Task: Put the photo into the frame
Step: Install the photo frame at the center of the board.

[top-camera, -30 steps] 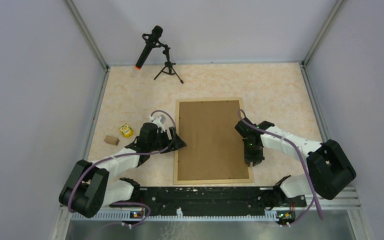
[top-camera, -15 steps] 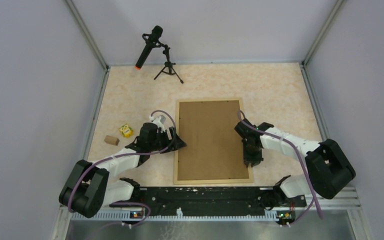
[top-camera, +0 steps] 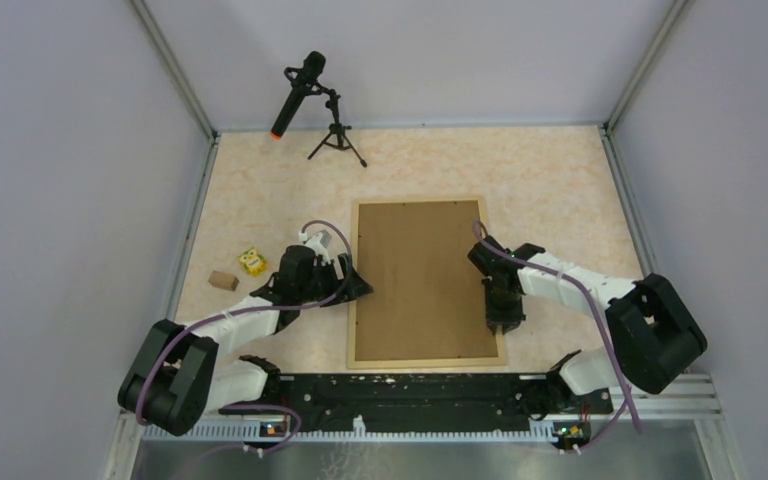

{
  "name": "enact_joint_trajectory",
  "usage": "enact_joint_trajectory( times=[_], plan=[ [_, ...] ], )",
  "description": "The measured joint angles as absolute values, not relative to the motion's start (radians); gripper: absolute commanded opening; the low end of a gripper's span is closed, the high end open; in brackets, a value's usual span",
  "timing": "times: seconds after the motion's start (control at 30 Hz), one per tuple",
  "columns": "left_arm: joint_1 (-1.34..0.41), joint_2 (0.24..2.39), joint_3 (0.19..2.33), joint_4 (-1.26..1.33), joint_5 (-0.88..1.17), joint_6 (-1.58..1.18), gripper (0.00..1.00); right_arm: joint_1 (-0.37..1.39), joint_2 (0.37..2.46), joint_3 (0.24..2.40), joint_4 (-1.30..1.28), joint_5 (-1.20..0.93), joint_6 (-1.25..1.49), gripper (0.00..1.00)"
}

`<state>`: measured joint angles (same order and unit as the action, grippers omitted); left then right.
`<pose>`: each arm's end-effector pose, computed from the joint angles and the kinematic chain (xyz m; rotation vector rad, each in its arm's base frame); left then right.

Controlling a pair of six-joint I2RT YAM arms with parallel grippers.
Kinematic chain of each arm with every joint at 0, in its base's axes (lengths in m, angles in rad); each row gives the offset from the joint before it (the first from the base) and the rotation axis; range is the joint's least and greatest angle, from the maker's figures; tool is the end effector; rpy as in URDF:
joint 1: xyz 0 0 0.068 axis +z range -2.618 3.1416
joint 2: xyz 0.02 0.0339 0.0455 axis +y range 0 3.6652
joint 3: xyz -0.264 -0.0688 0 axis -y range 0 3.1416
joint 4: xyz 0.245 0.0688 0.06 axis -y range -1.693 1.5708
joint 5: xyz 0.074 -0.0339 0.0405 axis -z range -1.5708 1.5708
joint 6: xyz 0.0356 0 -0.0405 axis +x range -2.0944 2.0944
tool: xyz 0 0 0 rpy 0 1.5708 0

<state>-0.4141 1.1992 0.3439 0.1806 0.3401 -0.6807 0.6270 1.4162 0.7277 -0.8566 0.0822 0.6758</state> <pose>0.1913 -0.0970 0.1467 -0.1214 2.3805 -0.9426 0.1713 0.1205 0.1556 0.0765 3.0694 -0.0765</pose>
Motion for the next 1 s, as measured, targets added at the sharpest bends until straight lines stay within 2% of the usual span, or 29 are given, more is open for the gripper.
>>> enact_joint_trajectory(
  times=[0.1,0.23,0.3,0.43,0.53,0.6,0.73,0.9,1.0],
  plan=[
    [-0.414,1.199,0.344,0.181,0.340,-0.681,0.80,0.622,1.415,0.720,-0.842,0.062,0.659,0.32],
    [-0.414,1.199,0.344,0.181,0.340,-0.681,0.80,0.618,1.405,0.718,-0.823,0.028,0.643,0.61],
    [-0.414,1.199,0.344,0.181,0.340,-0.681,0.80,0.619,1.387,0.711,-0.791,-0.004,0.640,0.71],
    [-0.414,1.198,0.344,0.180,0.340,-0.681,0.80,0.614,1.370,0.700,-0.741,-0.028,0.639,0.77],
    [-0.414,1.198,0.344,0.180,0.340,-0.681,0.80,0.580,1.359,0.700,-0.706,-0.018,0.637,0.76],
    [-0.414,1.198,0.344,0.180,0.340,-0.681,0.80,0.549,1.357,0.702,-0.690,0.002,0.637,0.66],
    [-0.414,1.198,0.344,0.180,0.340,-0.681,0.80,0.531,1.357,0.716,-0.747,0.059,0.646,0.53],
    [-0.414,1.198,0.343,0.181,0.340,-0.681,0.80,0.616,1.341,0.768,-0.875,0.139,0.688,0.34],
    [-0.414,1.198,0.343,0.181,0.340,-0.681,0.80,0.633,1.315,0.769,-0.909,0.148,0.701,0.29]
  ],
)
